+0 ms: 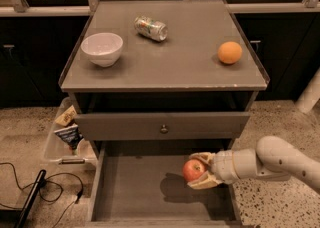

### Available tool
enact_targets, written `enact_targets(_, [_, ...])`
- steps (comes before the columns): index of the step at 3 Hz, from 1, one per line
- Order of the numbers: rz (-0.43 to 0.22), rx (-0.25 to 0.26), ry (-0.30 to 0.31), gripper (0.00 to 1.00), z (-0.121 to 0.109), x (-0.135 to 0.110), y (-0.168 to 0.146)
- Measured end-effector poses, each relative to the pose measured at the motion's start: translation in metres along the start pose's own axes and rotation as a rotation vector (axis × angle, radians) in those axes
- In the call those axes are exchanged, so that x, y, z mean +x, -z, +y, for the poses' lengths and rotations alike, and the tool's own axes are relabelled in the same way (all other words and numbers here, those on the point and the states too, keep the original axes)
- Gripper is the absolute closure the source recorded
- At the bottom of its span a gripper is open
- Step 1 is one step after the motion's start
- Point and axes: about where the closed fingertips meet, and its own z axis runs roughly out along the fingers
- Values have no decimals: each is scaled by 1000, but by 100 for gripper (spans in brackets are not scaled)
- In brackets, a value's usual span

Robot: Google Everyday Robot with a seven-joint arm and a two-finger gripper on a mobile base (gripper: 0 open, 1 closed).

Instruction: Place apple into middle drawer

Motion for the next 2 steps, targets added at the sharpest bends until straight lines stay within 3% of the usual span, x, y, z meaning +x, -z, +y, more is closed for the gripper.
enact_targets(1, [-3,0,-40,100,-5,41,-34])
enact_targets(2, [6,25,13,100,-17,60,-63])
